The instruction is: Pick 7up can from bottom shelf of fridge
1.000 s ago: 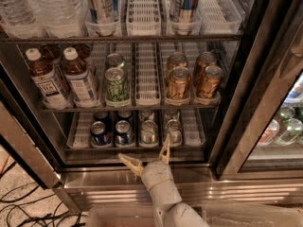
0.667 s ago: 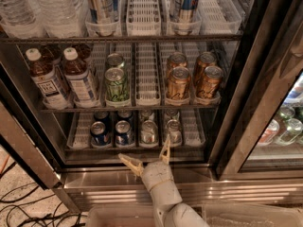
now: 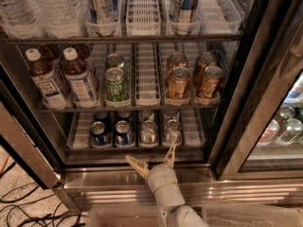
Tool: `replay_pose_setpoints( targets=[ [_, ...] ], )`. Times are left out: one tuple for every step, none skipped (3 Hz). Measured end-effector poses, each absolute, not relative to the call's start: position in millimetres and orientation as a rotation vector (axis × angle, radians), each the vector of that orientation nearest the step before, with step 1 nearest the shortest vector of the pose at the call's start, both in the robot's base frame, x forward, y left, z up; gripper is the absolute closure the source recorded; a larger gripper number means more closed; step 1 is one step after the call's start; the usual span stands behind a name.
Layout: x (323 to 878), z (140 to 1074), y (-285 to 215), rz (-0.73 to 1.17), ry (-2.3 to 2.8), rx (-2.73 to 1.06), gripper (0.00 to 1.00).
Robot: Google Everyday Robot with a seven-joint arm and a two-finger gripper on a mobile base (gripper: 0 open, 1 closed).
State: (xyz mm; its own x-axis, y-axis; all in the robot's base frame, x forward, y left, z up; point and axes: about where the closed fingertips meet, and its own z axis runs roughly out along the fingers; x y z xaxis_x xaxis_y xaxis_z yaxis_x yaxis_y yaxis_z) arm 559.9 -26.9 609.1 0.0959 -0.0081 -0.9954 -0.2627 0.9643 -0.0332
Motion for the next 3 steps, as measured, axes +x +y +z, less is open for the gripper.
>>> replay_pose_setpoints(
  targets=[
    [565.2, 596.6, -33.2, 0.176, 1.474, -0.228, 0.00],
    [574.7, 587.2, -36.1, 0.154, 1.486, -0.238, 0.00],
    [574.9, 587.1, -36.2, 0.154, 1.486, -0.238, 0.08]
  ],
)
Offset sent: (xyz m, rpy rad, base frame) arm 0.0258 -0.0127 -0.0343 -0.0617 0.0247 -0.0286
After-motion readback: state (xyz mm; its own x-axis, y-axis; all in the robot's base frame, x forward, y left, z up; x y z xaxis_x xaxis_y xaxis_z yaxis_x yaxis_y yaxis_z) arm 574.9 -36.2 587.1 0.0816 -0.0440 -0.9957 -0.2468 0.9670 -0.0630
